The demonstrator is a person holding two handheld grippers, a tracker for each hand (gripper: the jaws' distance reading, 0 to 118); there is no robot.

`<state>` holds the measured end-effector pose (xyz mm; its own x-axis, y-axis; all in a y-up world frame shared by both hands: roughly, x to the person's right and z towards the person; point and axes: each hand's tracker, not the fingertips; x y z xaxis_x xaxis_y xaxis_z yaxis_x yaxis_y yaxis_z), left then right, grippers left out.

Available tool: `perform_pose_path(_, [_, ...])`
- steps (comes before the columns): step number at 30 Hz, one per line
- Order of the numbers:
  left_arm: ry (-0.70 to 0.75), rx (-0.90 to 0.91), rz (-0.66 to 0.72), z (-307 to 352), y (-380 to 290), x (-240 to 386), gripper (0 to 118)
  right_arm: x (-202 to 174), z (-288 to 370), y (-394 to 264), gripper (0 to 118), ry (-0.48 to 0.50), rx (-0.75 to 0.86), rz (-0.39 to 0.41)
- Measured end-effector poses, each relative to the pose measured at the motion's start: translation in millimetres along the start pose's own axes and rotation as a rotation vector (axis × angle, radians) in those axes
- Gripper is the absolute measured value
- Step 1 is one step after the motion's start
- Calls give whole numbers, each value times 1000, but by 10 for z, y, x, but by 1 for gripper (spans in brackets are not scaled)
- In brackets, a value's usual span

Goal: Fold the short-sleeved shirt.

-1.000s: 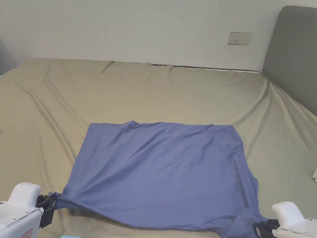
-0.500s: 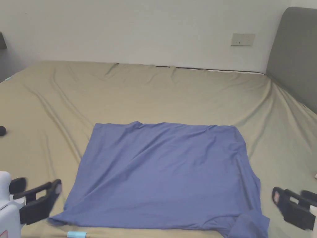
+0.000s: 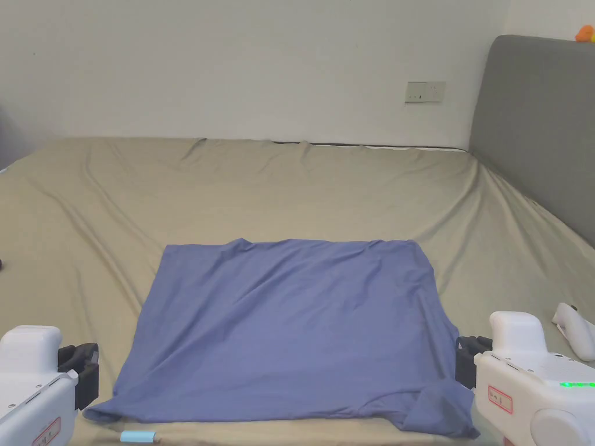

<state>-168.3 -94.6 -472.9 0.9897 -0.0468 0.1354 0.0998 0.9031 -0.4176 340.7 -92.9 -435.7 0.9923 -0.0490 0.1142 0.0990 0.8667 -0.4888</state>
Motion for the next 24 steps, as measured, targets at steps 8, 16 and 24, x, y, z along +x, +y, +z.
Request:
perform_pose_path(8, [-4, -104, 33, -199, -71, -44, 0, 77, -31, -53, 2, -10, -16, -15])
perform_pose_path(16, [-38, -389, 39, -1004, -23, -151, 118, 91, -66, -69, 2, 15, -34, -33])
perform_pose_path(24, [32, -594, 22, -1780, -305, -239, 118, 16, -79, -71, 2, 38, -44, -26])
